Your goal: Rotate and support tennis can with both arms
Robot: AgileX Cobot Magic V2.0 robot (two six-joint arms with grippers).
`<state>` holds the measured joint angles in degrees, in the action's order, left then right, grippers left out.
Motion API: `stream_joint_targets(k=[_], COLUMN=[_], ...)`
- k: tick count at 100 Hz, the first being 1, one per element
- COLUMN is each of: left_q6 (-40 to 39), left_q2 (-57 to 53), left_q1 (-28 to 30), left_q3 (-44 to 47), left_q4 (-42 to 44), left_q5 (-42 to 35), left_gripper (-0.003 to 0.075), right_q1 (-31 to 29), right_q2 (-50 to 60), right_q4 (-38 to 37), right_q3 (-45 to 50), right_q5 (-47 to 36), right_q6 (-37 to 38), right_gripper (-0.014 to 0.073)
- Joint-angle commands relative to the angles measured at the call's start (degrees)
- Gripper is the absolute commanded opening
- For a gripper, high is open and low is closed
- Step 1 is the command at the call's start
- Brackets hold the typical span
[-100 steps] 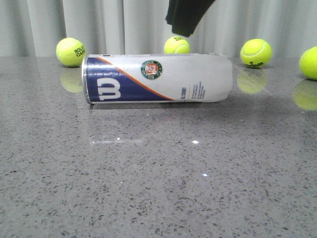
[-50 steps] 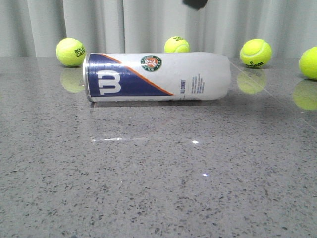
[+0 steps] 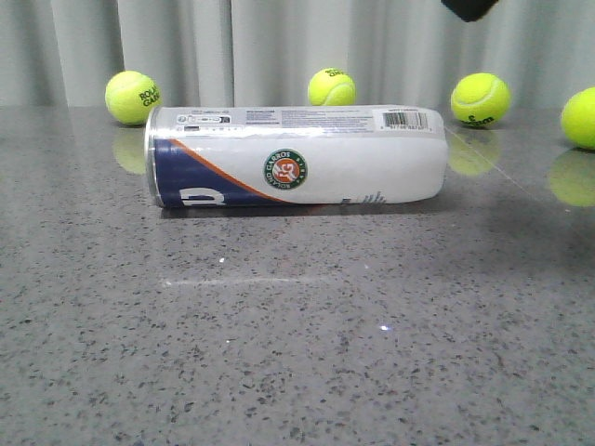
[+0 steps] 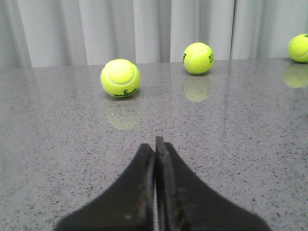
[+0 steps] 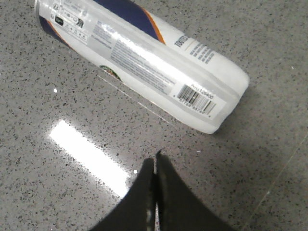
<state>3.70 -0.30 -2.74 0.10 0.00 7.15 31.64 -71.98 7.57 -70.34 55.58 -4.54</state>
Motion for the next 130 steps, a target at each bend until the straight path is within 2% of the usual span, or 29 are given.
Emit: stream_joint_targets(k=[1, 22, 44, 65, 85, 106, 130], left_q6=[-0.5, -0.5, -0.5, -0.5, -0.5, -0.5, -0.5], left_q2=[-1.4, -1.4, -1.4, -1.4, -0.49, 5.92, 19.7], left_q1=[0.05, 0.05, 0.05, 0.05, 0.05, 0.05, 0.05], left_q3=[2.51, 2.51, 2.04, -0.58, -5.83, -16.3, -29.57], left_q4=[-0.36, -0.36, -0.36, -0.36, -0.36, 4.07, 4.35], left_q5=[-5.02, -8.77, -9.45, -10.64, -10.13, -0.36, 13.17], left_gripper=[-0.0019, -0.0019, -0.0019, -0.0019, -0.0019, -0.0019, -0.0019], right_q1=[-0.26, -0.26, -0.26, -0.26, -0.26, -0.26, -0.26], right_q2=[6.29, 18.96, 33.97, 47.37, 56.98, 59.78, 59.78], right_q4=[-0.25, -1.86, -1.91, -1.91, -1.91, -1.86, -1.86], right_q3=[4.63, 18.31, 30.43, 37.48, 39.5, 39.5, 39.5], right_q5=[-8.15, -14.7, -21.03, -21.17, -20.49, -20.75, -20.5], right_q6=[0.28, -0.76, -0.76, -0.76, -0.76, -0.76, -0.76], right_gripper=[-0.006, -0.006, -0.006, -0.006, -0.006, -0.006, -0.006])
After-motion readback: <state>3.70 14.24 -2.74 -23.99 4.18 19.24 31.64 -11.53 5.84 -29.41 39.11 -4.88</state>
